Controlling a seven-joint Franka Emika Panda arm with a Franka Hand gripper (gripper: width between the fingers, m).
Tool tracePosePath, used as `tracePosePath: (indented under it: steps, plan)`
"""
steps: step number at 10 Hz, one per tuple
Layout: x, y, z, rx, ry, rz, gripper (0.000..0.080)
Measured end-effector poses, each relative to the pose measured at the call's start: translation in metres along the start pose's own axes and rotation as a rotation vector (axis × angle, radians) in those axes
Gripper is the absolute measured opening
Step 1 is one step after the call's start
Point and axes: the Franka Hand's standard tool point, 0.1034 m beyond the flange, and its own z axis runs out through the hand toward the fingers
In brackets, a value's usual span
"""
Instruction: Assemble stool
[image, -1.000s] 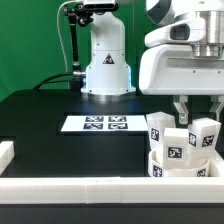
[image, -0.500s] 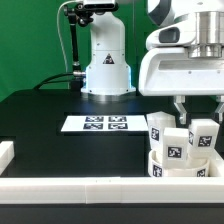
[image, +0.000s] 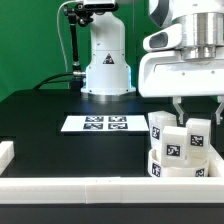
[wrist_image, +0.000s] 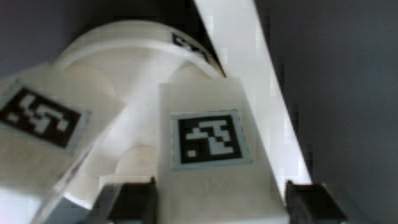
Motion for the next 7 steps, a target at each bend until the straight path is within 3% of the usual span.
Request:
tracePosePath:
  steps: [7]
  plan:
    - [-0.0009,-0.0005,-0.0002,0.036,-0.029,0.554,0.0346]
